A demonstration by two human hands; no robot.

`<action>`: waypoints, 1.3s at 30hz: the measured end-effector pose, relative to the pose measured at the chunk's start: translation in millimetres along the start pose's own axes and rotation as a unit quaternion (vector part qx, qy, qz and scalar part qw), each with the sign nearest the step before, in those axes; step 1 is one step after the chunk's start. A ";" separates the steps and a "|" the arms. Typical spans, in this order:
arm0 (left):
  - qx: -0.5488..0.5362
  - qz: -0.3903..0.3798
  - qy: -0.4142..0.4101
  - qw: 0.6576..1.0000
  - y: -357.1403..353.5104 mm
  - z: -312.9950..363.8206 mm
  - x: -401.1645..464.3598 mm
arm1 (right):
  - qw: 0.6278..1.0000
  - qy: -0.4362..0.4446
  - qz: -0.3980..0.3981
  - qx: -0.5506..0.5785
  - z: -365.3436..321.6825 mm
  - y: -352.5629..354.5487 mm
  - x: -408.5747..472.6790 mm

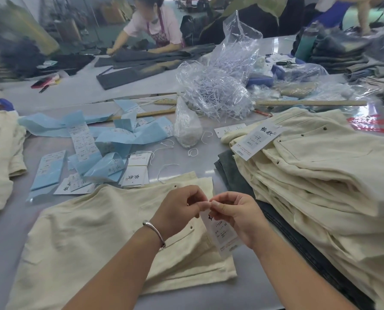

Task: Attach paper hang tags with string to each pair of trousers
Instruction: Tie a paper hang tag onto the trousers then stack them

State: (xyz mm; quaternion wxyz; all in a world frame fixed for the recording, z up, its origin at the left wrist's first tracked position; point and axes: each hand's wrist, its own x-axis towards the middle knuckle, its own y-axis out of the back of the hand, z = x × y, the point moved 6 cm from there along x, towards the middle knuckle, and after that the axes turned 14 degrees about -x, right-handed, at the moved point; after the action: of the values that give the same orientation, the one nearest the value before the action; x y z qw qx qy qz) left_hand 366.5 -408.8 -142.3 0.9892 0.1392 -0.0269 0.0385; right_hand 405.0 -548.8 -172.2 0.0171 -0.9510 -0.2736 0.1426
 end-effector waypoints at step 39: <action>0.319 0.370 0.287 0.824 300.4 -186.4 -207.9 | 0.570 0.046 -0.032 -0.820 35.9 -167.3 151.1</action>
State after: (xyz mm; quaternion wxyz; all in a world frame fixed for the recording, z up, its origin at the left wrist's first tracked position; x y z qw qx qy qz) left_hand 142.2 -83.5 -252.4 0.7640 0.4092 0.2225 0.4465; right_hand 431.1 -328.9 -227.7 -0.7528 -0.5541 -0.3023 -0.1870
